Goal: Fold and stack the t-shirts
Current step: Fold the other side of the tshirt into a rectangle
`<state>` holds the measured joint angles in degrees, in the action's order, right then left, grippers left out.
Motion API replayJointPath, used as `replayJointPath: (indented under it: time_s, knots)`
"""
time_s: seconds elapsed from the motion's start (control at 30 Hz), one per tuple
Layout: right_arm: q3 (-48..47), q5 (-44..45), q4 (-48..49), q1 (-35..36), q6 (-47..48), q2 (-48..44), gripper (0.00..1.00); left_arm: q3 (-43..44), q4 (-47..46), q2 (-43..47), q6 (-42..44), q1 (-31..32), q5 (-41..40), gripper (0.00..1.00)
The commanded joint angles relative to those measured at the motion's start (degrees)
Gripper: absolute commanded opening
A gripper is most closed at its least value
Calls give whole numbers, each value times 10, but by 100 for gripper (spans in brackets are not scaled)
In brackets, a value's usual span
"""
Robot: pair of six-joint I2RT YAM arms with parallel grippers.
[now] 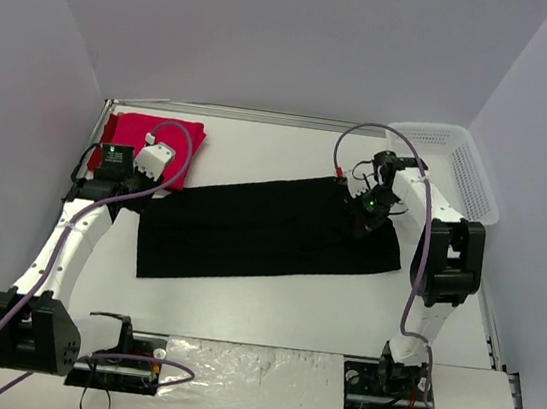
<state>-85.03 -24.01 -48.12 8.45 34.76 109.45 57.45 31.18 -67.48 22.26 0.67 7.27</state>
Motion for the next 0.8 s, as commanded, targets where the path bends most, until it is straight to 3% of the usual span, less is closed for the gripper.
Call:
replayJointPath:
  time_s: [0.0,0.47,0.6,0.67,0.77]
  knots:
    - [28,-1,-19,3,7,-42,0,6,5,19,-3,-2,8,34]
    - [115,53,18,-2,2,-76,0,6,9,24,-2,-3,17,34]
    - [125,86,32,-4,-7,-80,7,6,10,23,-2,-2,18,34]
    - [124,94,39,-6,-14,-79,15,6,10,23,-2,-2,19,34]
    - [123,110,49,-7,-21,-82,15,5,9,24,-2,-3,19,34]
